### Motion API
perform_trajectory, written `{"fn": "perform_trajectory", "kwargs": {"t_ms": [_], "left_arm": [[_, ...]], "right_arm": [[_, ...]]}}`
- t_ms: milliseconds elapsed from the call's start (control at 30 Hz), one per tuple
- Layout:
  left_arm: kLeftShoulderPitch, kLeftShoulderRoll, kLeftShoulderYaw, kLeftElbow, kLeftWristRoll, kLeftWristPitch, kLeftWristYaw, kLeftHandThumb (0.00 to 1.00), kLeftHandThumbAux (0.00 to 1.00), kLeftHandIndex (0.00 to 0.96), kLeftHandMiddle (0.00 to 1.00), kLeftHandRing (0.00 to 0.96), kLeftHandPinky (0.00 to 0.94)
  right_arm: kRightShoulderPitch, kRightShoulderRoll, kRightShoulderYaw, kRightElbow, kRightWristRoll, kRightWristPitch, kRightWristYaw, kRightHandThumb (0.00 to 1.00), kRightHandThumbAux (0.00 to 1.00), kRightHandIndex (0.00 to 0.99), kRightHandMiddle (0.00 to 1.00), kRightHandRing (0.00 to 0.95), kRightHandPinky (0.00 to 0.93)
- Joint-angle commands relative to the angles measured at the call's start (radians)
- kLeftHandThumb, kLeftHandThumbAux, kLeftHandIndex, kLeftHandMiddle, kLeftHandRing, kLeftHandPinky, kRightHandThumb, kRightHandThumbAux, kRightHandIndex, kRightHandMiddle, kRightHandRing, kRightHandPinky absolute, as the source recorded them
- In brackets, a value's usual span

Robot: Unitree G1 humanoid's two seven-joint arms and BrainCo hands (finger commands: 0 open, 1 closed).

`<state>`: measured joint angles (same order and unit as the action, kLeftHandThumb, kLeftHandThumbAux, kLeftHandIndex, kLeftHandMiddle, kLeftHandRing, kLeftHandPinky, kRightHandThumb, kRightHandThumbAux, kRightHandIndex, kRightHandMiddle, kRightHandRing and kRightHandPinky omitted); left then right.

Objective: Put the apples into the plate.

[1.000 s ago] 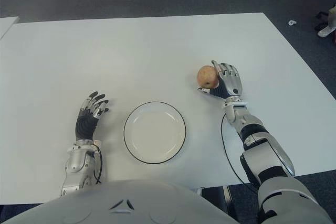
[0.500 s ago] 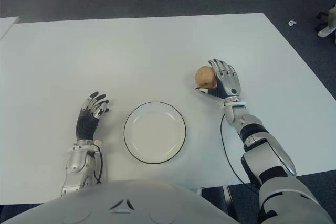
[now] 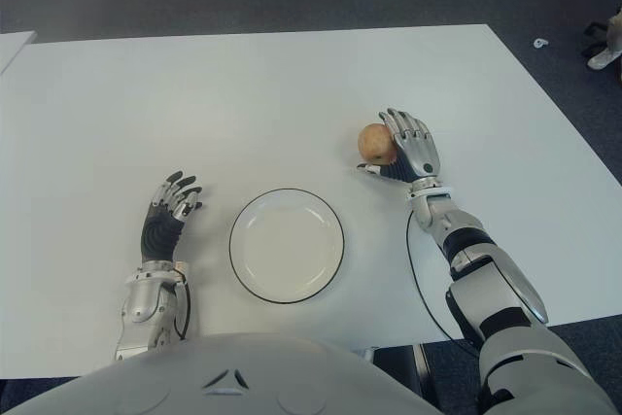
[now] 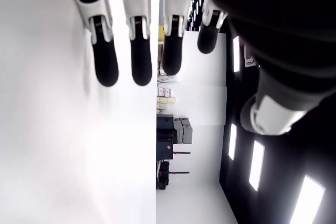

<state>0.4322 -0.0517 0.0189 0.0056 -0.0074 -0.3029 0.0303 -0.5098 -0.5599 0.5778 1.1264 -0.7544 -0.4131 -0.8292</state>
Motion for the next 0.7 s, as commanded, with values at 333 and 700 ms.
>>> {"fn": "perform_trajectory", "kwargs": {"t_ms": [333,700], "left_arm": [[0.025,-0.010,-0.006,0.009,0.000,0.031,0.002,0.427,0.566,0.156,0.234,0.300,0.368],[0.024,-0.016,-0.006,0.009,-0.005,0.036,0.001,0.439,0.570,0.163,0.239,0.309,0.375]], "right_arm": [[0.081,0.041,0.038,0.034,-0.036,-0.013,0.020,0.340,0.425,0.061,0.119,0.108,0.153],[0.078,0.035,0.021,0.033,-0.033,-0.048,-0.103,0.674,0.687,0.421,0.686,0.672,0.709]]}}
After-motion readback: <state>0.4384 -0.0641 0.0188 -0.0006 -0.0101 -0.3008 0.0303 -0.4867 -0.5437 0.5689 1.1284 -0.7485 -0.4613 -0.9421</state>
